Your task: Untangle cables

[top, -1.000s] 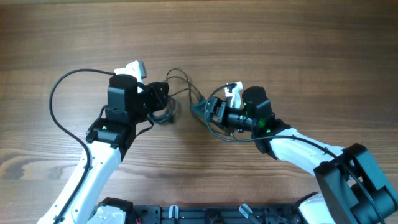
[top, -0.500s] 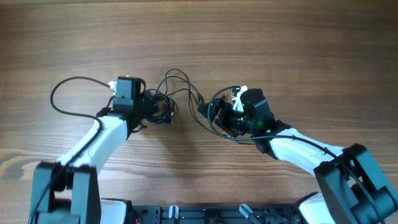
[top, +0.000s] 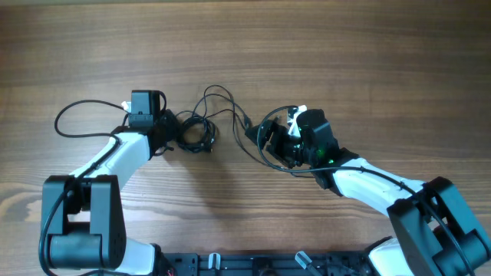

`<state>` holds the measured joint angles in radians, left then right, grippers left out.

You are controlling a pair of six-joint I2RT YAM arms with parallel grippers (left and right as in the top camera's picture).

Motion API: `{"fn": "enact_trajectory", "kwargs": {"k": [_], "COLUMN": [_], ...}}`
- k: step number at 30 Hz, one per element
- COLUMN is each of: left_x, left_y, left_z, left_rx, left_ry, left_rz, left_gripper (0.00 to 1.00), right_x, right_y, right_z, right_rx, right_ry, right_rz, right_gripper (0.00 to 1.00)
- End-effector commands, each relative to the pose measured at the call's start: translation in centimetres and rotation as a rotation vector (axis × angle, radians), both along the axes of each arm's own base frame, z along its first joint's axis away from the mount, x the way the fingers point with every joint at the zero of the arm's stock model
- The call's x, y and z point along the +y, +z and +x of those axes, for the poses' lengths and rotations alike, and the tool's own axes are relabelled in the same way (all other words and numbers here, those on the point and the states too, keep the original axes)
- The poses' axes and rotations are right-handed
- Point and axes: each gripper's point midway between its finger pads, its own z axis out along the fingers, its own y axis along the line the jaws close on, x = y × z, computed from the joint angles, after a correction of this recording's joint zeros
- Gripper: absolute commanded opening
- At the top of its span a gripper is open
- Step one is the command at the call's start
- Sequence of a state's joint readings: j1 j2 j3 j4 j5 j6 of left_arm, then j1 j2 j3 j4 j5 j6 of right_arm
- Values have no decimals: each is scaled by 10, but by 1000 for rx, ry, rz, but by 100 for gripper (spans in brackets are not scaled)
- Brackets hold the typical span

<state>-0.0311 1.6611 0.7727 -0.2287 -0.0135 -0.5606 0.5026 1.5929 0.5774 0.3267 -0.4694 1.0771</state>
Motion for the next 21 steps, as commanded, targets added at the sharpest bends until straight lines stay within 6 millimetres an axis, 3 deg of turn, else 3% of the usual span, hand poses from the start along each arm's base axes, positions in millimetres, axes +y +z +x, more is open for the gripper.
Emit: {"fn": "enact_trajectory", "kwargs": {"k": [1,4,5,7,9,12,17,20,21], "left_x": [-14,12,12,10,1,-9,-19,-37,-51], "left_y": [-34,-41,-42,-43,-40,-20,49,105,138], "left_z": [-37,-65,-68,-72,-70,-64,-50,-43,-43], "left_rx": [162,282,298,315,302,264,98,-95,-211], "left_ry": [-102,-68,-90,-98,-112,-130,-152,-208,-290], "left_rz": [-43,100,106,95,49,-8,-52,-137,-176], "left_gripper": [30,27,25,4,4,4,4,4,4], "right_x": [-2,-2,-2,-1,5,17,27,27,26], "right_y": [3,4,4,4,7,18,29,29,30], "right_z": [3,3,3,2,-6,-15,-20,-16,-14], "right_rx": [-18,-19,-18,-17,-6,-82,-196,-243,-248], "right_ry": [-12,-13,-13,-6,49,176,273,272,265], "right_rz": [-5,-5,-5,0,31,66,76,48,45], "right_gripper": [100,100,100,100,100,100,100,100,100]}}
